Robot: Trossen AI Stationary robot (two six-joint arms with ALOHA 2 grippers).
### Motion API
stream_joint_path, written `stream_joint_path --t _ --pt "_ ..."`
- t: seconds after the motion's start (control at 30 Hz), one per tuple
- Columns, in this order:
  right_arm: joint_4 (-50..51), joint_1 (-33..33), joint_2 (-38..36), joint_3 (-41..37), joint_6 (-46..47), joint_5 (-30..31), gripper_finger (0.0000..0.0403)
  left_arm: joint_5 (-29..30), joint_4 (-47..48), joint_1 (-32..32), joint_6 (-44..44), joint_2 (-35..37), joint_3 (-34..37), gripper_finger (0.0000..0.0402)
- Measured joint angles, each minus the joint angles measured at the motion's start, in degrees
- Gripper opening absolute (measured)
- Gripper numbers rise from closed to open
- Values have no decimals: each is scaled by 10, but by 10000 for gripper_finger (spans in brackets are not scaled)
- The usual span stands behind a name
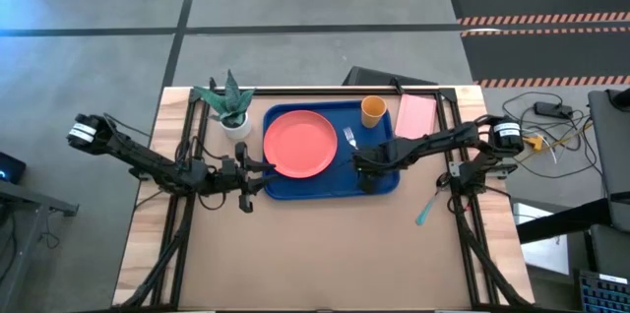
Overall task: Pick and place plate/cup/fork/spoon on tray
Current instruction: Put the yellow fork on the blue tray on the right of the orange plate, then put the blue spoon on the blue tray on the right of the yellow fork
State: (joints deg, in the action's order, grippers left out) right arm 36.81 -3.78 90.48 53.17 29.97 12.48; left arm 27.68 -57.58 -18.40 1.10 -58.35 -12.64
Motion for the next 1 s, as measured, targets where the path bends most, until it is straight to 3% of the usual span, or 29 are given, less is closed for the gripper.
stream_joint_path --t 0.13,0.6,1.0 --pt "-75 1 0 8 -9 -25 8 0 0 0 0 0 0 114" --pt "-54 0 -3 45 -38 -5 8 0 1 0 0 0 0 114" --pt "-19 48 -114 48 56 -26 8 0 1 0 0 0 0 114"
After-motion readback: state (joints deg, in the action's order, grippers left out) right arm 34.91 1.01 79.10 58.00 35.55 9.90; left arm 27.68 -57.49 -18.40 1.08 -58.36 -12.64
